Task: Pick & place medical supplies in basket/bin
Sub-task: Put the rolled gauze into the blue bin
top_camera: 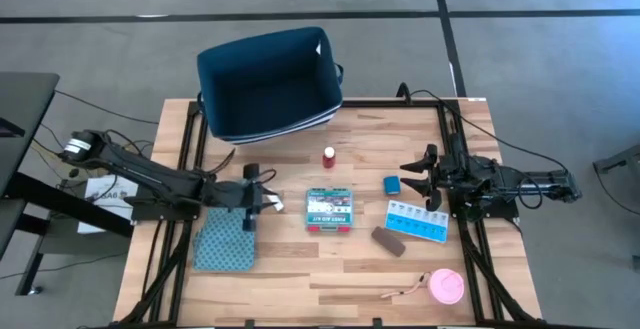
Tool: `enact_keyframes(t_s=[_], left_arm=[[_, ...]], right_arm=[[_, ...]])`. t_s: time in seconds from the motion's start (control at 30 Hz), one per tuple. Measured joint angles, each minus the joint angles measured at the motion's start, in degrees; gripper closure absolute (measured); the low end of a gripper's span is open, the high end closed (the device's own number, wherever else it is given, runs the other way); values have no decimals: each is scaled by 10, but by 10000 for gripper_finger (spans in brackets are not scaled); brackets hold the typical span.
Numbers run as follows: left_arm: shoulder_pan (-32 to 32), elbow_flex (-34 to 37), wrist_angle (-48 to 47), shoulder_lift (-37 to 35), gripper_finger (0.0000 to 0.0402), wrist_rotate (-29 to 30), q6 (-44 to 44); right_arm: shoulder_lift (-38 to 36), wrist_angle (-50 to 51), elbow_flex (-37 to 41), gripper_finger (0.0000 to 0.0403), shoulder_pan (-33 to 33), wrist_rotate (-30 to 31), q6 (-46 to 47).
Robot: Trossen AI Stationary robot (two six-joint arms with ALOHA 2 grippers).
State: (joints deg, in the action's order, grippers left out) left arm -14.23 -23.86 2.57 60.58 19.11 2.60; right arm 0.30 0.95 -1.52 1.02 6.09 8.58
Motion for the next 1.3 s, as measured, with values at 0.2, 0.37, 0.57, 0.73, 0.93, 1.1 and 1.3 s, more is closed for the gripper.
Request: enact_keyframes(t_s=[0.2, 0.37, 0.57, 0.73, 0.93, 1.1, 1.3], left_arm=[[3, 0, -2, 61, 273, -10, -30], [4, 0, -1, 114, 244, -6, 6], [21, 1, 1, 175, 232, -6, 33], [49, -1, 22, 219, 232, 10, 73], [93, -2, 34, 243, 242, -37, 53], [100, 2, 90, 238, 301, -67, 78], [100, -6, 202, 214, 363, -60, 108]], right_arm=[[0, 0, 0, 219, 0, 0, 0], [0, 0, 0, 219, 0, 0, 0], [0, -1, 0, 219, 0, 0, 0], [0, -1, 0, 219, 0, 0, -1], [0, -1, 0, 219, 0, 0, -27], [0, -1, 0, 219, 0, 0, -30], [0, -1, 0, 219, 0, 0, -31]])
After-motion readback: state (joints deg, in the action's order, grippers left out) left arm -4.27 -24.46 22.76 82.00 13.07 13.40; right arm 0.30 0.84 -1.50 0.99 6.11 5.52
